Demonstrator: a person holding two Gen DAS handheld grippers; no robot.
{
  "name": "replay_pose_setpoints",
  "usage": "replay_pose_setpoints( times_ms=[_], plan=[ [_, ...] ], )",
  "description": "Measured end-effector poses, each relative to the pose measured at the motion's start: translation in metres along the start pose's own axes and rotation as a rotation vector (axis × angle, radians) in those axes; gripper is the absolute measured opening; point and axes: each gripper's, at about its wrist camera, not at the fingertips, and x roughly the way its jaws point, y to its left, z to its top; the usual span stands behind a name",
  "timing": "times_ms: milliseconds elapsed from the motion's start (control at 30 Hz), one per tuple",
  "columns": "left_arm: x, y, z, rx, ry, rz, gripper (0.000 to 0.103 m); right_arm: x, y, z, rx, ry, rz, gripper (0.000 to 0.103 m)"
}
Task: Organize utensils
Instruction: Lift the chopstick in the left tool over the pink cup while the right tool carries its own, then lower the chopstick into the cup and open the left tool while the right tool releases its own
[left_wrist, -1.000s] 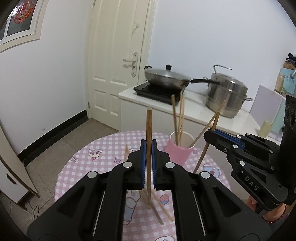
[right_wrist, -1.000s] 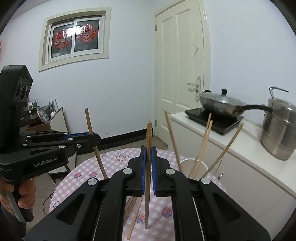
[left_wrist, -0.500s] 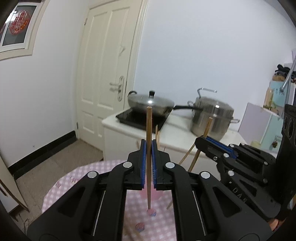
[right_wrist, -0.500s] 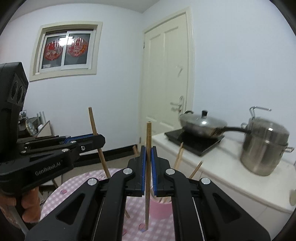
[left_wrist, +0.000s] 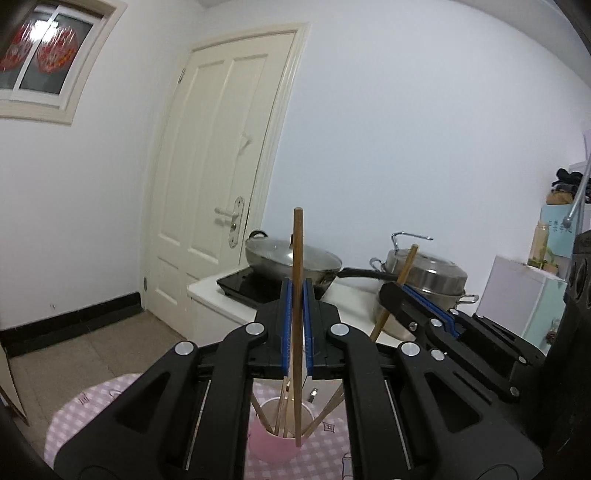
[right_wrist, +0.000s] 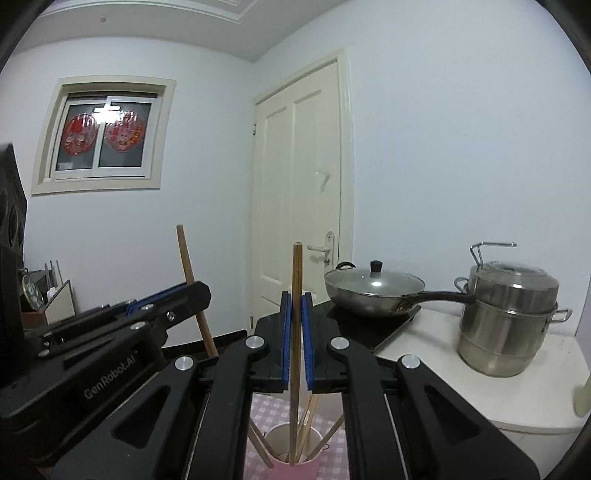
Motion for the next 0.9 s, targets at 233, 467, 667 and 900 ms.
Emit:
replay_pose_setpoints(
  times_ms=[233,467,667,900],
  plan=[
    [0.026,0.009,-0.013,-0.032,0.017,0.009,0.006,0.015,-0.009,-0.012,0.022,0.018,-0.008,0.004],
    [0.041,0.016,-0.017,-0.053,0.010,0.013,0.006,0.024,-0.016,-0.018,0.039,0.035,-0.002,0.004],
    [0.049,0.020,-0.034,-0.023,0.042,0.023,0.006,0.027,-0.018,-0.025,0.050,0.058,0.010,0.004],
    [0.059,0.033,-0.059,-0.039,0.128,0.006,0.006,0.031,-0.018,-0.042,0.044,0.105,0.023,0.004]
  ],
)
